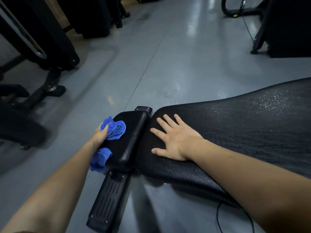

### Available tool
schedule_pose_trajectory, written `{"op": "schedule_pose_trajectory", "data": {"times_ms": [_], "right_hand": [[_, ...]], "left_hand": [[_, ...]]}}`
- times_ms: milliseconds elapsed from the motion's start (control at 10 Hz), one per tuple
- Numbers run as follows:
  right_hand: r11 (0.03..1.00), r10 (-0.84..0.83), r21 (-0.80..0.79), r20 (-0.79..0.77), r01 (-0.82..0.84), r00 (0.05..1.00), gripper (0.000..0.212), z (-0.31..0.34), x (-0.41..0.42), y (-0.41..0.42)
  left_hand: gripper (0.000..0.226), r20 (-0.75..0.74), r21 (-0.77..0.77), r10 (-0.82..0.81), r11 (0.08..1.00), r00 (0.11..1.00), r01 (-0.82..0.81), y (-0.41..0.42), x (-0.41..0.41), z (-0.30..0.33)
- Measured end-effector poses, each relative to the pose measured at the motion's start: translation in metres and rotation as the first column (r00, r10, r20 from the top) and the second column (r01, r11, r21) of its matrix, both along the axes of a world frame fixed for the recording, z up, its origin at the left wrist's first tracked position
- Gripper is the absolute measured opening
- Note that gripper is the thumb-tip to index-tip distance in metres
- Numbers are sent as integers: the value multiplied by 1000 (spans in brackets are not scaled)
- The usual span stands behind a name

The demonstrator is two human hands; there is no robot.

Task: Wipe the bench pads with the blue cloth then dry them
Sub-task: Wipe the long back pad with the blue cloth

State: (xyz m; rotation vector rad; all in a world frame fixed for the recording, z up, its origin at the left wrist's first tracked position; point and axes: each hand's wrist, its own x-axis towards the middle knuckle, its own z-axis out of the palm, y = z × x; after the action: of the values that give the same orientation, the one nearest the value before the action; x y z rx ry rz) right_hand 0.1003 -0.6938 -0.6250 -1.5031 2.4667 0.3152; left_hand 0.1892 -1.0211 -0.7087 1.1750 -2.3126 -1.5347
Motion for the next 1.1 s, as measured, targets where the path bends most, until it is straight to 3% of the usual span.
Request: {"op": "schedule_pose_trajectory", "data": {"times_ms": [300,400,500,600,700,800,1000,1100], "right_hand": [[1000,-1,4,-8,1,1000,82,2,1,-1],[1000,-5,0,-8,5,1000,81,2,1,0],[1000,-7,0,-6,7,1000,81,1,0,-1],[1000,-6,-2,-8,6,1000,82,0,0,-1],[1000,-3,-1,-11,3,1000,82,0,-1,-2],[1000,-4,-8,-17,4,1000,82,-1,-1,-2],[1000,-14,-13,-3,14,1000,82,-1,0,-3],[1000,-14,-14,1,14,1000,81,-1,0,-3]], "left_hand": [[22,-114,-76,30,996,993,-39,29,61,-4],[33,-87,-90,15,996,996,-22,29,71,-11],[58,-73,-32,101,994,992,-103,35,80,-17],[84,-104,-77,136,986,985,-145,54,85,-11],[73,-130,-230,-5,973,992,-26,75,93,-5],[57,-10,-482,-276,844,961,237,92,101,-6],[73,81,-571,-416,726,906,384,111,81,11],[75,121,-539,-420,733,899,415,118,54,21]]}}
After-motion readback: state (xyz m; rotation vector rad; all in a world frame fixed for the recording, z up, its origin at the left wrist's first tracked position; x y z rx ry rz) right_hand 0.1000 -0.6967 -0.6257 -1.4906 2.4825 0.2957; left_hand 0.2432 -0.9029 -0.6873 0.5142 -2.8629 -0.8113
